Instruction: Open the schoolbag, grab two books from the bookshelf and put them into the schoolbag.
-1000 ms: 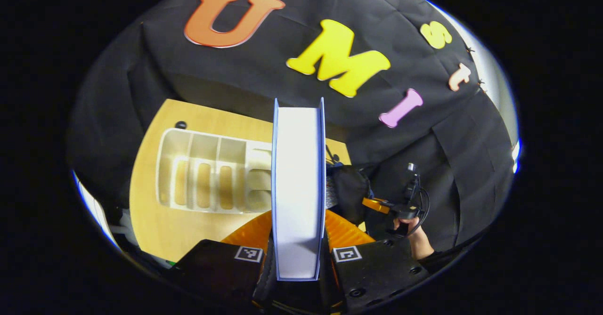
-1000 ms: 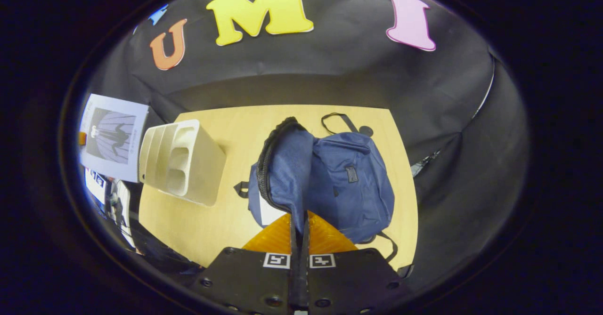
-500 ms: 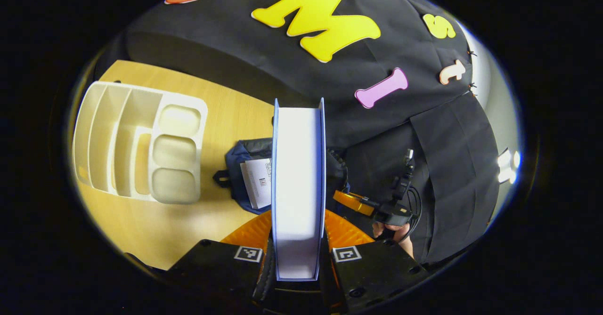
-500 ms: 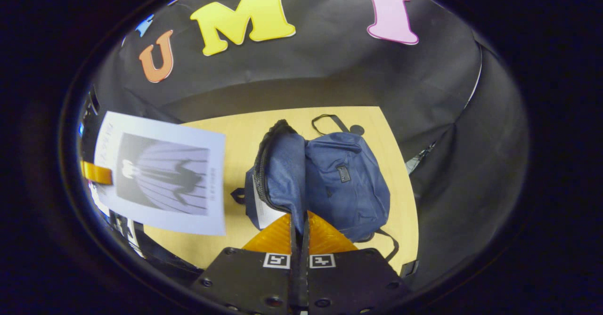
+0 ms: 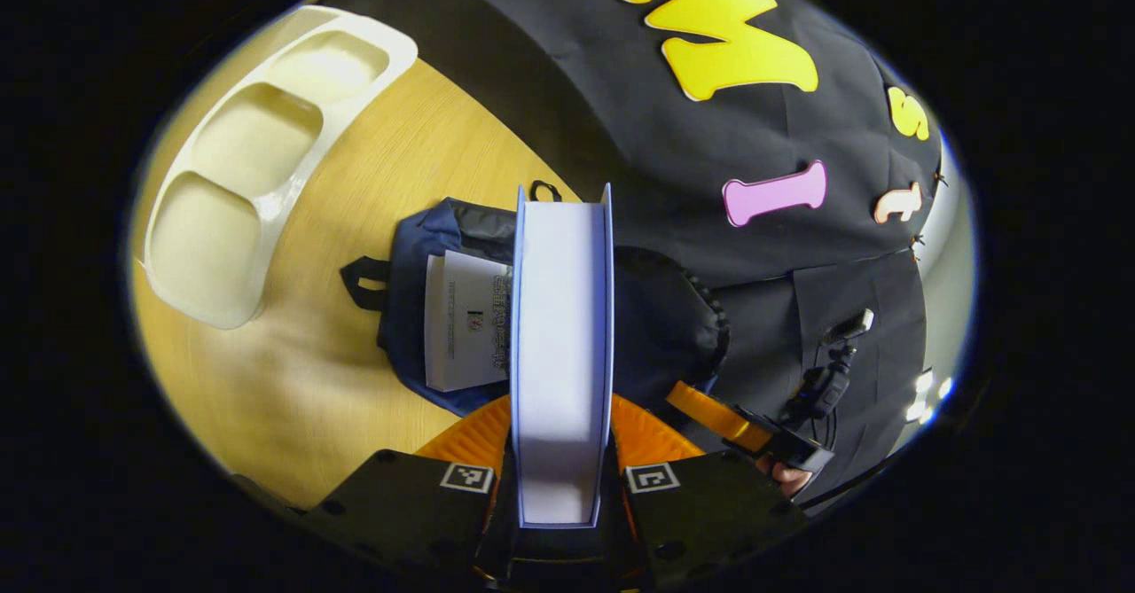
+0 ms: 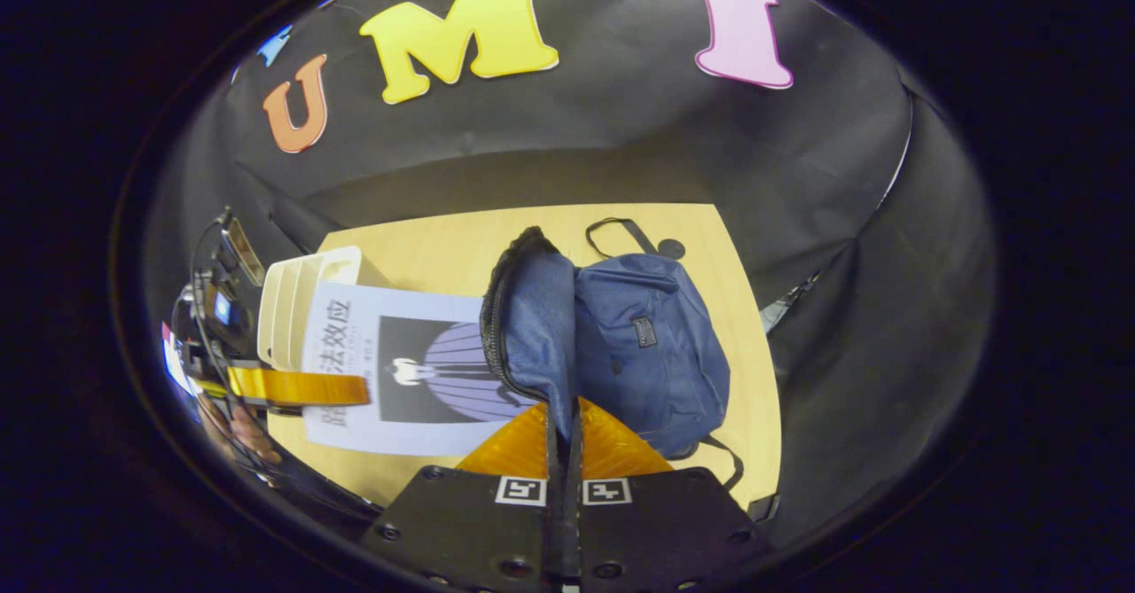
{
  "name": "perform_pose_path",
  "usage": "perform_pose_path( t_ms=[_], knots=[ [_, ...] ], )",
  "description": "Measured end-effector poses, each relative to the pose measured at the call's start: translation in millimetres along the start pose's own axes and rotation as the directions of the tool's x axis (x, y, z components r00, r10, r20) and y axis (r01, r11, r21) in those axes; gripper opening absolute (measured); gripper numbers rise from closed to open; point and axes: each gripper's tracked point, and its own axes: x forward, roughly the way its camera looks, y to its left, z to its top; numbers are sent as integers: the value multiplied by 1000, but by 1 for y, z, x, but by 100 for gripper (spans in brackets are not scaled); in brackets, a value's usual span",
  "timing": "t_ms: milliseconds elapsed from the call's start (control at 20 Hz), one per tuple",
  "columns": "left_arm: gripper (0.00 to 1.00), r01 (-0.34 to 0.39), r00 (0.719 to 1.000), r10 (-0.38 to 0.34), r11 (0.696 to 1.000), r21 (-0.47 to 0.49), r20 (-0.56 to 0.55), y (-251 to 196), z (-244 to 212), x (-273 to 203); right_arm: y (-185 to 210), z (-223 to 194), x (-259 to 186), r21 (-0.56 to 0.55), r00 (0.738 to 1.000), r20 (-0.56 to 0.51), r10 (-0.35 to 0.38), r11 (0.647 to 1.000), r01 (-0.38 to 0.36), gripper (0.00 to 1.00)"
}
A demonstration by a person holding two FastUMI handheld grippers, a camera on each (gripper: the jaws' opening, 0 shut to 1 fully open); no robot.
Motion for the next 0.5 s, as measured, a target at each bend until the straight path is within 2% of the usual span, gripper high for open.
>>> perform_pose_path(
  t_ms=[100,250,300,500],
  knots=[
    [40,-15,1000,15,1000,20,6,16,-3,18,2,2,-2,-13,1000,1,0,1000,0,3],
    [40,27,1000,-27,1000,6,11,18,-4,39,5,2,-3,-22,1000,2,3,1000,-3,4],
    [40,49,999,-50,999,6,19,15,-4,44,8,2,-4,-22,1000,2,6,1000,-6,0],
    [40,82,996,-82,997,11,37,15,-3,74,20,4,-4,-30,1000,2,21,999,-21,0]
  ],
)
